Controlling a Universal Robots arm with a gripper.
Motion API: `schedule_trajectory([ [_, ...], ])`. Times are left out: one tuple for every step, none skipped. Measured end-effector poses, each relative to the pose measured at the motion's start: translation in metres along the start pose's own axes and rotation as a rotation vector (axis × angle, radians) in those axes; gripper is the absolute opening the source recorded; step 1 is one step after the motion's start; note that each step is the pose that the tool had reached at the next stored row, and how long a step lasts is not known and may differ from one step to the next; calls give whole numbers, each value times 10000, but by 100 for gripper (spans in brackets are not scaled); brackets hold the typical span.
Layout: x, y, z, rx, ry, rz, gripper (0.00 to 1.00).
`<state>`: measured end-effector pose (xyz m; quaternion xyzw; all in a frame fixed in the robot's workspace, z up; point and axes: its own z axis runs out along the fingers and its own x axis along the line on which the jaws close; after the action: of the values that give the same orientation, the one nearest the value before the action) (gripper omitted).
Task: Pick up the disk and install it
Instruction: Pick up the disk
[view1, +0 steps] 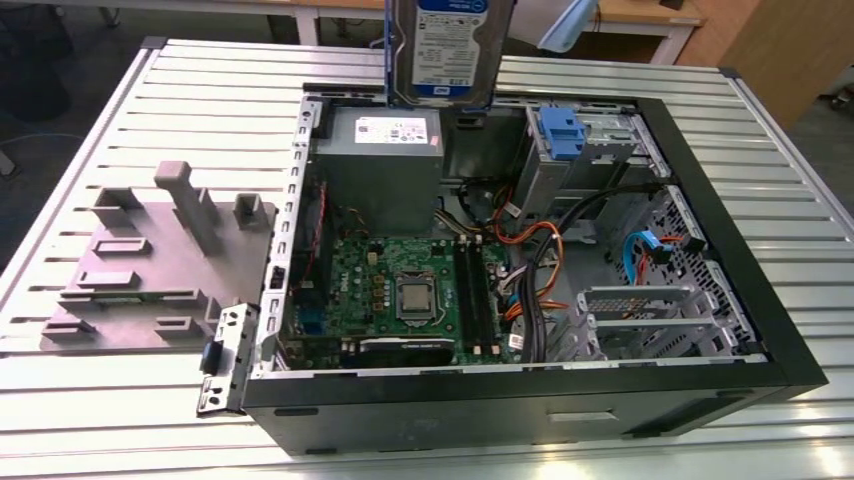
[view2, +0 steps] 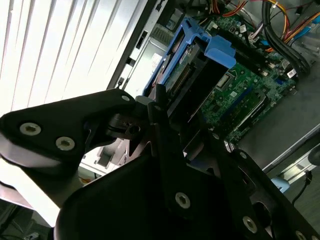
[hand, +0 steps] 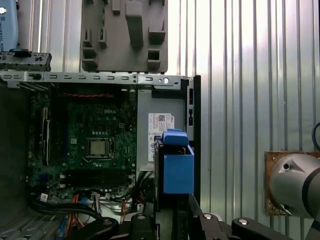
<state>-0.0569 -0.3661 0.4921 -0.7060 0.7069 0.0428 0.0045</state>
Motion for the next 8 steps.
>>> schedule_trajectory([
  [0, -13, 0, 0, -1, -1, 35],
  [1, -20, 0, 1, -2, -3, 35],
  [0, -23, 0, 1, -3, -3, 35],
  [0, -23, 0, 1, -3, -2, 35],
  [0, -23, -1, 1, -2, -2, 35],
  [0, -23, 0, 1, -3, -1, 35],
  [0, -23, 0, 1, -3, -3, 35],
  [0, -24, -1, 1, -3, -2, 35],
])
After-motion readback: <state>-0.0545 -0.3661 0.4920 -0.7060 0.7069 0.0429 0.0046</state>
